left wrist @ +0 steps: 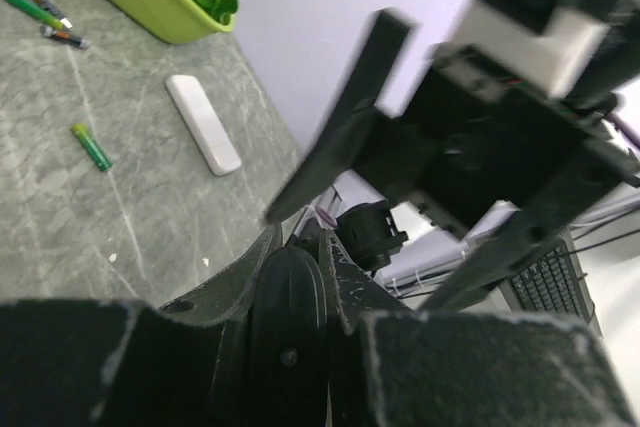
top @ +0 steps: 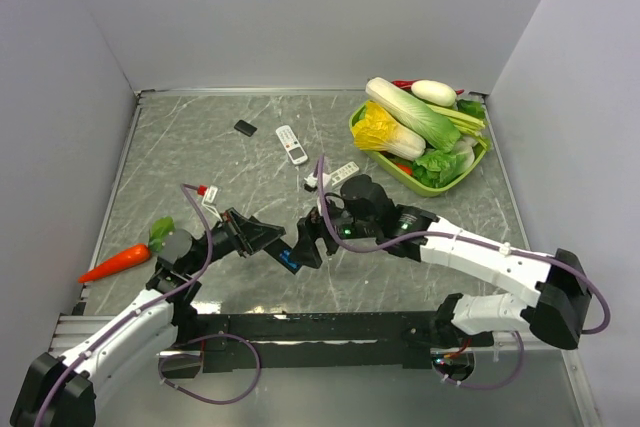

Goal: Load the batteries into the remote control

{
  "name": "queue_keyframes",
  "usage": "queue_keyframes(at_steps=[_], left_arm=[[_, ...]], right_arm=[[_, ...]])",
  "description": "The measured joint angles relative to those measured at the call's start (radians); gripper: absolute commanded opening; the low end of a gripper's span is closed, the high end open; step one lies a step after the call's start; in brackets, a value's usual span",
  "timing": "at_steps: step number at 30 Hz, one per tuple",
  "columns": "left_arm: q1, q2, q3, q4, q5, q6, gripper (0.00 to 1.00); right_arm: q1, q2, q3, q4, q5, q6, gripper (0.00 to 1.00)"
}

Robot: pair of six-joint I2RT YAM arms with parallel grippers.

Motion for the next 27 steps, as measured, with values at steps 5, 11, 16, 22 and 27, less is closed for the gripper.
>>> queue_keyframes(at_steps=[5, 11, 16, 22, 27], left_arm=[[0.000, -0.002, 0.000, 0.032, 0.006, -0.013, 0.01], [0.000, -0.008, 0.000, 0.035, 0.006, -0.015, 0.01], [0.000, -0.008, 0.000, 0.035, 0.006, -0.016, 0.01], [0.000, -0.020, 0.000, 0.035, 0.006, -0.016, 0.01], [0.000, -0.028, 0.006, 0.033, 0.006, -0.015, 0.01]], right_arm=[[-0.018, 0.054, -0.041, 0.071, -0.072, 0.075, 0.94], [-0.019, 0.089, -0.046, 0.169, -0.154, 0.150, 0.90], [-0.019, 0.115, -0.046, 0.208, -0.179, 0.183, 0.80], [-0.019, 0.145, -0.046, 0.235, -0.187, 0.214, 0.69], [-0.022, 0.161, -0.046, 0.255, -0.204, 0.237, 0.60]])
